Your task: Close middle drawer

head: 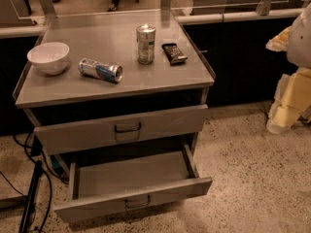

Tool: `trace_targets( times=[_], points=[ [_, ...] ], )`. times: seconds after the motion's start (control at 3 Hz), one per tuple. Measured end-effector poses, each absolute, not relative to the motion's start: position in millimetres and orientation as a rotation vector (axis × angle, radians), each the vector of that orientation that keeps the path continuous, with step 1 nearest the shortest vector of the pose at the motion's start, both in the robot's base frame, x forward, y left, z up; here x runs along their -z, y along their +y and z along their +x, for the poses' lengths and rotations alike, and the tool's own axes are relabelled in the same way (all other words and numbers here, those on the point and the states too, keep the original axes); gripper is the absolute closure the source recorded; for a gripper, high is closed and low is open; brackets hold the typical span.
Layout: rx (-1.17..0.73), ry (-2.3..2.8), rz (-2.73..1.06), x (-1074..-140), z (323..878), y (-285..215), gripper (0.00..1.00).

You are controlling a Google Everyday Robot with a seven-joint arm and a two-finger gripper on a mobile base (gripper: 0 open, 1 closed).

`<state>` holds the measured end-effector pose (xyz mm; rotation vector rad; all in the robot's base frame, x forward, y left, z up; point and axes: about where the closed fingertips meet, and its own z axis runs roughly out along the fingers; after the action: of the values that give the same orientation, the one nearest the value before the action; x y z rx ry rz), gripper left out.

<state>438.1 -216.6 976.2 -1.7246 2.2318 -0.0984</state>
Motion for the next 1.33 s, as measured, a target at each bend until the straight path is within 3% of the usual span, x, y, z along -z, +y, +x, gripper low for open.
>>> trace_targets(
  times=[0.33, 0.67, 1.33],
  points=[
    [0.098, 2.232, -1.725, -976.2, 438.1, -216.6, 0.00],
    [0.098, 2.232, -1.725, -976.2, 438.1, -216.6, 0.12],
    [0.099, 2.232, -1.725, -976.2, 438.1, -216.6, 0.59]
  ],
)
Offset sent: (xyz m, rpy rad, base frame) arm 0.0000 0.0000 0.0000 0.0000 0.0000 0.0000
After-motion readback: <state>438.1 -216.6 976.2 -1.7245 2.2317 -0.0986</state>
